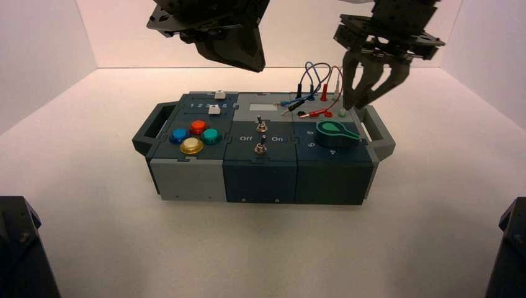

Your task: Pull the white wire.

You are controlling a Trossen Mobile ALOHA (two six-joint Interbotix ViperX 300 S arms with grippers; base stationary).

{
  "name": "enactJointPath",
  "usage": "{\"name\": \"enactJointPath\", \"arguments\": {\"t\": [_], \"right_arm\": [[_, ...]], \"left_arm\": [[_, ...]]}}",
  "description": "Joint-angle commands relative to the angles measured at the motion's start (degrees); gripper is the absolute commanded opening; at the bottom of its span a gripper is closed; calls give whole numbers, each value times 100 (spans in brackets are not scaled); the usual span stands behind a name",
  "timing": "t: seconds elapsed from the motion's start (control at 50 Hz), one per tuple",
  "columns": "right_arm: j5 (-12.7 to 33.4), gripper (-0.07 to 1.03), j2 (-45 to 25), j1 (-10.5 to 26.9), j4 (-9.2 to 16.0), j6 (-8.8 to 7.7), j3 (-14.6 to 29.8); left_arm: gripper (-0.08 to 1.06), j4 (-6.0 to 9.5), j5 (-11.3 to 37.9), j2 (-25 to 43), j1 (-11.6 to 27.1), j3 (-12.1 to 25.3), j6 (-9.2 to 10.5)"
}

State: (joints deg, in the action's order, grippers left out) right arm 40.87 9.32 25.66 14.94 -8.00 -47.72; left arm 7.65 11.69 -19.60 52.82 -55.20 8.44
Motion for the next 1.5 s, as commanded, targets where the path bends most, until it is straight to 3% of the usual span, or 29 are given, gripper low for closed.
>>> {"name": "enactJointPath", "arguments": {"t": [0.02, 0.42, 1.28, 1.38, 1.5], "right_arm": [[-18, 31, -105, -18, -123, 26, 255], [26, 31, -519, -35, -536, 167, 466], [9, 30, -1090, -35, -677, 176, 958], [0, 25, -1107, -35, -703, 176, 967], [-18, 8, -1107, -35, -712, 167, 958]], "left_arm": [[-3, 9, -62, -53, 9, 62, 18], [-3, 9, -62, -105, 9, 62, 26], [-3, 9, -62, -193, 9, 53, 18], [-3, 9, -79, -202, 9, 53, 9], [-3, 9, -88, -193, 9, 53, 9]]}}
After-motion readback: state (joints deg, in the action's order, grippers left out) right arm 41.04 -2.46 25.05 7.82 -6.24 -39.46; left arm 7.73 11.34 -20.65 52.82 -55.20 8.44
